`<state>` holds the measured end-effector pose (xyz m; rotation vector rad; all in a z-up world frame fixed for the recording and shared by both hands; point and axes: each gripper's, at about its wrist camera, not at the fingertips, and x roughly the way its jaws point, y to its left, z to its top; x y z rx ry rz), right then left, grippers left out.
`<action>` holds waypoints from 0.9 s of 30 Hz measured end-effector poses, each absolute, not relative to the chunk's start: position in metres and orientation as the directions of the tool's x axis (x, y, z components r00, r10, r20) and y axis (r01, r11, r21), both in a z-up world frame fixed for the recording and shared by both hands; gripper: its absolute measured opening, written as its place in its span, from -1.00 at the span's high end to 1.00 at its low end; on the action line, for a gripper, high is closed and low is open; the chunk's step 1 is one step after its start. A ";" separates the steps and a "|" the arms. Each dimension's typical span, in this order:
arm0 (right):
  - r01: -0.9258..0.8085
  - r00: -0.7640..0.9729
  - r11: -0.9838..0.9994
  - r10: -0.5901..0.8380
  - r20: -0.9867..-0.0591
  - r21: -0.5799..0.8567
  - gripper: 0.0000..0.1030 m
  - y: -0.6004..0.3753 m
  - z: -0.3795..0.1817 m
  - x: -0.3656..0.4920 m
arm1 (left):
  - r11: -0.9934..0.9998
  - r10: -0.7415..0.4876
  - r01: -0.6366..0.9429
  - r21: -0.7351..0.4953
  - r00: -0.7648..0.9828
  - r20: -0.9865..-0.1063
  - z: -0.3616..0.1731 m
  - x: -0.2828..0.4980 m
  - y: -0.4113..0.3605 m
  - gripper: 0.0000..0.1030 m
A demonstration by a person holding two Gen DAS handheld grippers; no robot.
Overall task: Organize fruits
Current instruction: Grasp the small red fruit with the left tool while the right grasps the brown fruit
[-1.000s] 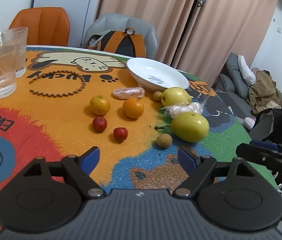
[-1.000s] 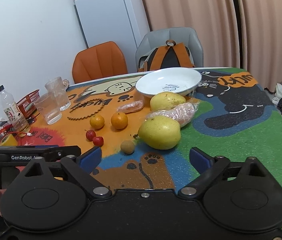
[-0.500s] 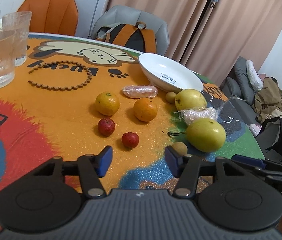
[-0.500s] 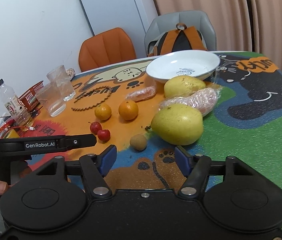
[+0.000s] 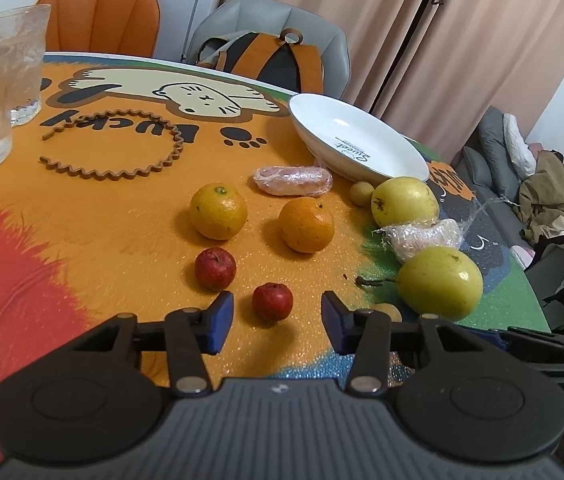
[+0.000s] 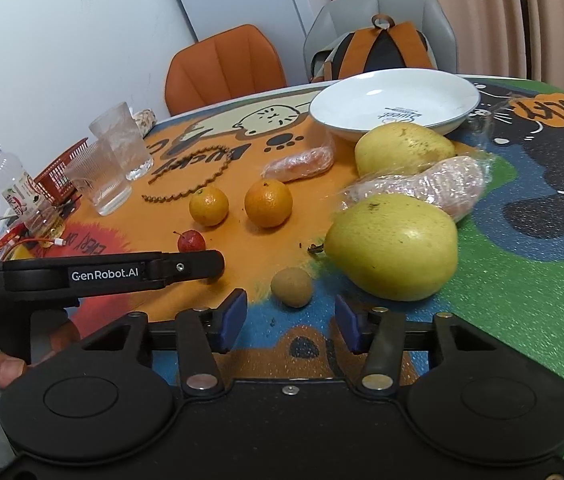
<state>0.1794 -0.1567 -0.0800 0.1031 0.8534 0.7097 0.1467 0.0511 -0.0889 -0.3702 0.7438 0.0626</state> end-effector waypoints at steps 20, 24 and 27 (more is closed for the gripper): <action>-0.575 0.412 0.735 0.640 -0.649 0.360 0.55 -0.142 -0.083 0.192 | 0.938 -0.059 -0.186 -0.293 0.748 -0.662 -0.074 0.150 0.052 0.59; -0.584 0.423 0.728 0.650 -0.631 0.358 0.55 -0.144 -0.074 0.193 | 0.942 -0.052 -0.180 -0.284 0.757 -0.651 -0.066 0.149 0.048 0.59; -0.589 0.434 0.725 0.656 -0.617 0.356 0.55 -0.147 -0.067 0.194 | 0.944 -0.049 -0.174 -0.279 0.763 -0.644 -0.061 0.149 0.045 0.59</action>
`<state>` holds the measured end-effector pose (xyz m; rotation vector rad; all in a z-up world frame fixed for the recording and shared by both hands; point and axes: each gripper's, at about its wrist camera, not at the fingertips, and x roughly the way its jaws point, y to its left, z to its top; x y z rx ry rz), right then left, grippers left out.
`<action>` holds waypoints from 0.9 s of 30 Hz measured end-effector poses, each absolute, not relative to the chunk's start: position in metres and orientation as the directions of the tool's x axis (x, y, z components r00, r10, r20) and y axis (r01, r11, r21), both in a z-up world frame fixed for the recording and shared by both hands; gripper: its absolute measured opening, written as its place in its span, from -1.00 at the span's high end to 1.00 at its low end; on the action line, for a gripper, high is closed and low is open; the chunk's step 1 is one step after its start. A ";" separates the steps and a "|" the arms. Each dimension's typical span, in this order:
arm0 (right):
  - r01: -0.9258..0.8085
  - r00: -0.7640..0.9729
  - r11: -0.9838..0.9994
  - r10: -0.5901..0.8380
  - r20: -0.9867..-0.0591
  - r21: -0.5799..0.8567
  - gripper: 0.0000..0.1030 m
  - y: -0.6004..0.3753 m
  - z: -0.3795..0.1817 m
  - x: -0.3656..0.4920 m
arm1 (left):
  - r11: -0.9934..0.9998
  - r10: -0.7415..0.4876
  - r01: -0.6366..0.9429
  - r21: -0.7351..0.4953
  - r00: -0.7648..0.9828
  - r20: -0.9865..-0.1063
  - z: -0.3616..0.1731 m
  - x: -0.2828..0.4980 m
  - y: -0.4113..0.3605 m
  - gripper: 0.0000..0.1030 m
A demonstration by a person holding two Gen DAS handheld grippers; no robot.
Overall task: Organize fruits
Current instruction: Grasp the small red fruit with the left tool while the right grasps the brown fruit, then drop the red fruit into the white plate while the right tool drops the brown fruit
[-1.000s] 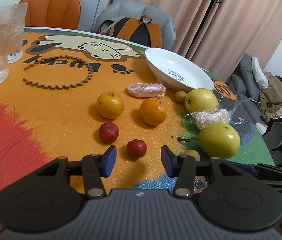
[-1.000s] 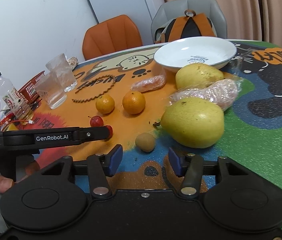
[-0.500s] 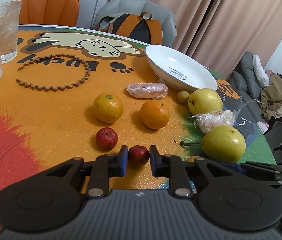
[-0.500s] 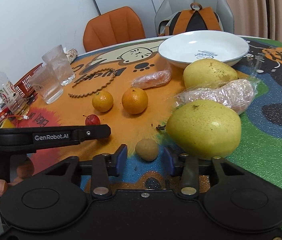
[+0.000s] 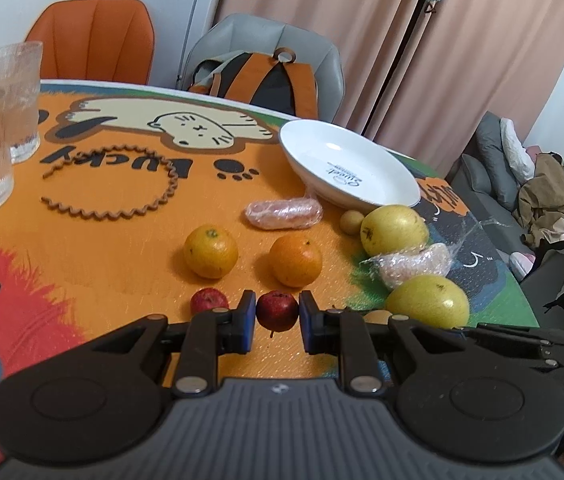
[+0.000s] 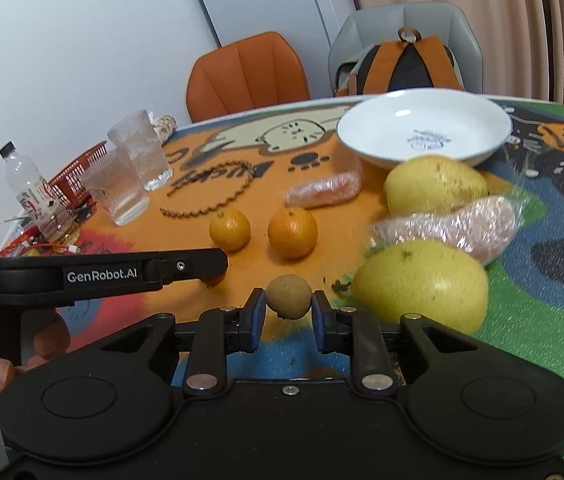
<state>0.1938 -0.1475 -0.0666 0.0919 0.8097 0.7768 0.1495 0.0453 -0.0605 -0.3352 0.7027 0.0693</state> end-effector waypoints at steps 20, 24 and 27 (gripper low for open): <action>-0.573 0.532 0.747 0.652 -0.540 0.337 0.55 -0.171 -0.035 0.213 | 0.959 -0.035 -0.139 -0.245 0.805 -0.592 -0.033 0.166 0.034 0.59; -0.564 0.556 0.757 0.643 -0.528 0.329 0.55 -0.178 -0.029 0.221 | 0.963 -0.039 -0.122 -0.239 0.818 -0.574 -0.025 0.175 0.030 0.59; -0.558 0.571 0.765 0.635 -0.520 0.321 0.55 -0.181 -0.025 0.226 | 0.965 -0.044 -0.112 -0.238 0.824 -0.565 -0.020 0.182 0.027 0.59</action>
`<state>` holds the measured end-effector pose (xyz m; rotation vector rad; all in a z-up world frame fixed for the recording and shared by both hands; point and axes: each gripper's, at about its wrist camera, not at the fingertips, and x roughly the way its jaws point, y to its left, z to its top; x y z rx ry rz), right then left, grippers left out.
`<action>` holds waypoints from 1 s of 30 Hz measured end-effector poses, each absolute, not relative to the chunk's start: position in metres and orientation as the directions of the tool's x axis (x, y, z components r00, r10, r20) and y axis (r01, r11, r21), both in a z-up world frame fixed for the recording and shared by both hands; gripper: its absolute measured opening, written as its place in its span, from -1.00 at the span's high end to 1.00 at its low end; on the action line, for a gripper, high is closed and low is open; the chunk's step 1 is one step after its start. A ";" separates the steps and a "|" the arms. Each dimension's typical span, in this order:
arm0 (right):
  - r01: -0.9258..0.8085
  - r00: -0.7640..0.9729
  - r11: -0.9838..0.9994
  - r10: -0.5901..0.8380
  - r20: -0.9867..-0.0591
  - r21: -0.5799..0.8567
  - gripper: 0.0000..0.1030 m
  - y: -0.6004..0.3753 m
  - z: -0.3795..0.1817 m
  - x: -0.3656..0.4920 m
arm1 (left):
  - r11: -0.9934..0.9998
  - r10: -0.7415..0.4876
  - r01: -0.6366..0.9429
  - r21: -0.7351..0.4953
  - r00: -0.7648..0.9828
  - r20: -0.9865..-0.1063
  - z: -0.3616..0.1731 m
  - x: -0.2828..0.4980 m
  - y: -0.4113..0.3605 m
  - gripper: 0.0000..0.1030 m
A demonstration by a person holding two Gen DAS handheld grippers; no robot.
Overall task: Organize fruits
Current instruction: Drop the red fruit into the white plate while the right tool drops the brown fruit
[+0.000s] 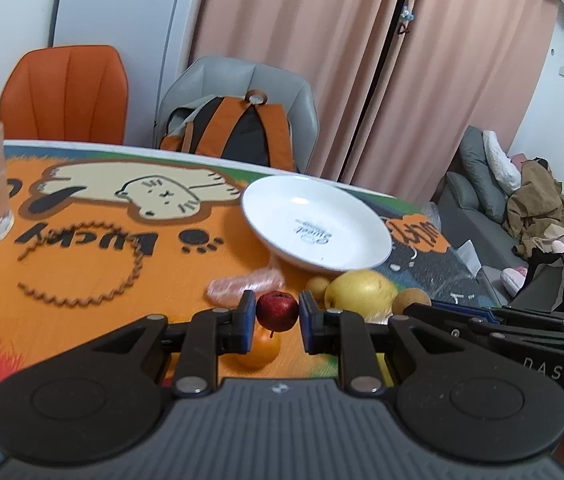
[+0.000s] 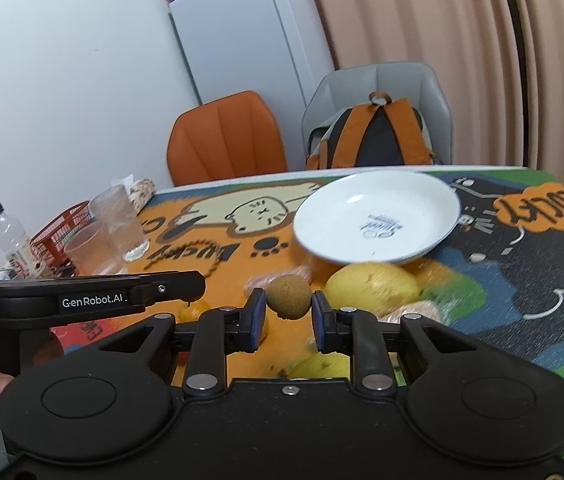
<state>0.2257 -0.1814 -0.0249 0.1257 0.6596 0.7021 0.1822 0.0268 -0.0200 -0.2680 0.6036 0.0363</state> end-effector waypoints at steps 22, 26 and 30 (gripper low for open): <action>-0.514 0.652 0.809 0.584 -0.483 0.285 0.55 -0.200 -0.011 0.275 | 0.970 -0.059 -0.070 -0.233 0.862 -0.504 0.015 0.244 0.020 0.59; -0.510 0.656 0.814 0.577 -0.487 0.278 0.55 -0.198 -0.012 0.287 | 0.971 -0.061 -0.069 -0.229 0.854 -0.517 0.009 0.257 0.020 0.59; -0.508 0.651 0.815 0.576 -0.494 0.280 0.55 -0.194 -0.017 0.299 | 0.971 -0.066 -0.069 -0.229 0.844 -0.532 0.002 0.272 0.020 0.59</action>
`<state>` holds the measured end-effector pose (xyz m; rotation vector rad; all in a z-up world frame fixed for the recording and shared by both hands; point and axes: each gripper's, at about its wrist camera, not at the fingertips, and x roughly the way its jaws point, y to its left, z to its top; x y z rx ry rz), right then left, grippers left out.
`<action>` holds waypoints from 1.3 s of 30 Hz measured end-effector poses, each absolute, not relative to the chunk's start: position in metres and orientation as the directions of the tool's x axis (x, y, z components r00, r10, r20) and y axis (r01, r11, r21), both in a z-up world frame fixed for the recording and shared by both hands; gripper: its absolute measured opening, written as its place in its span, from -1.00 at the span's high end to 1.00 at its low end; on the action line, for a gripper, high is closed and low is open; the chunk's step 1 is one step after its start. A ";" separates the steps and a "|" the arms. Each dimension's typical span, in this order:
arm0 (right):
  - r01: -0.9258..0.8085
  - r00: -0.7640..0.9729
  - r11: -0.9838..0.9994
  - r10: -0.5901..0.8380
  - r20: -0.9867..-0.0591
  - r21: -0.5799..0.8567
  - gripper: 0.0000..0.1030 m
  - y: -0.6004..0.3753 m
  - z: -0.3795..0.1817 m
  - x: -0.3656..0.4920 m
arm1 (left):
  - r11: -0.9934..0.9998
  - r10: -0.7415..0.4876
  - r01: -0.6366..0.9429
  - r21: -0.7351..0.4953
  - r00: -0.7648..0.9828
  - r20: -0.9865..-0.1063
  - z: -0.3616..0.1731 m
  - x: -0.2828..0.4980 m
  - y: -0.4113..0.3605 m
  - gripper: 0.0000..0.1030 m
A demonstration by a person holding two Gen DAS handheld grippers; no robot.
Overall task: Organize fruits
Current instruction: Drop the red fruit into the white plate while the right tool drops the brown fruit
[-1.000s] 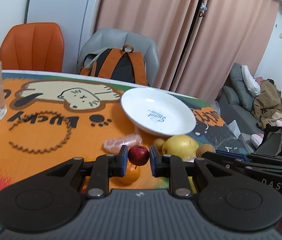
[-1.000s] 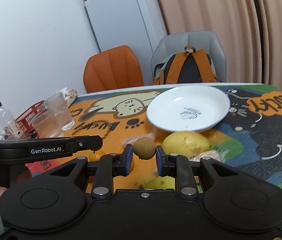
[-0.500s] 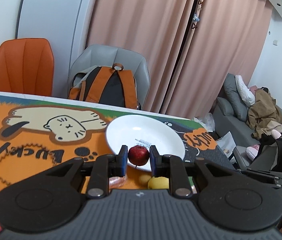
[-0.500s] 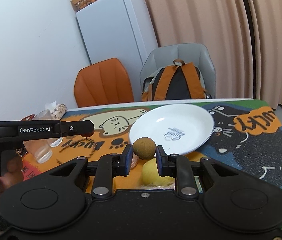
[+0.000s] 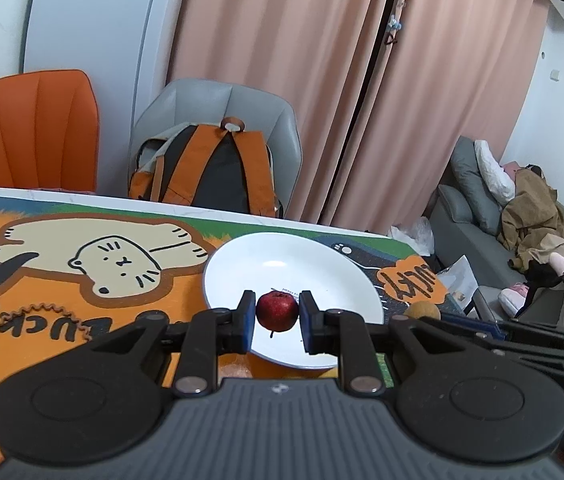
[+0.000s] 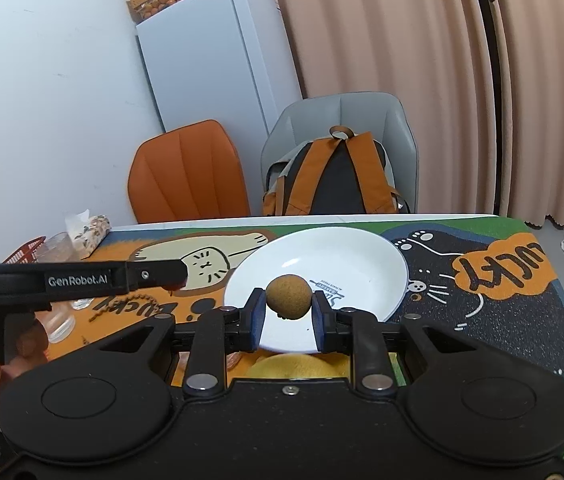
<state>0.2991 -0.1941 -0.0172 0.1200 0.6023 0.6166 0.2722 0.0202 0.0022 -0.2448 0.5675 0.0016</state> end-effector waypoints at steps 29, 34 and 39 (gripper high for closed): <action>-0.472 0.593 0.828 0.552 -0.586 0.302 0.55 -0.169 -0.065 0.361 | 0.967 -0.099 -0.094 -0.237 0.719 -0.688 -0.072 0.361 0.016 0.59; -0.471 0.594 0.832 0.545 -0.592 0.293 0.55 -0.166 -0.067 0.363 | 0.957 -0.102 -0.123 -0.264 0.706 -0.701 -0.075 0.362 0.022 0.51; -0.471 0.594 0.834 0.542 -0.595 0.289 0.55 -0.164 -0.066 0.362 | 0.950 -0.097 -0.140 -0.280 0.721 -0.687 -0.064 0.355 0.028 0.50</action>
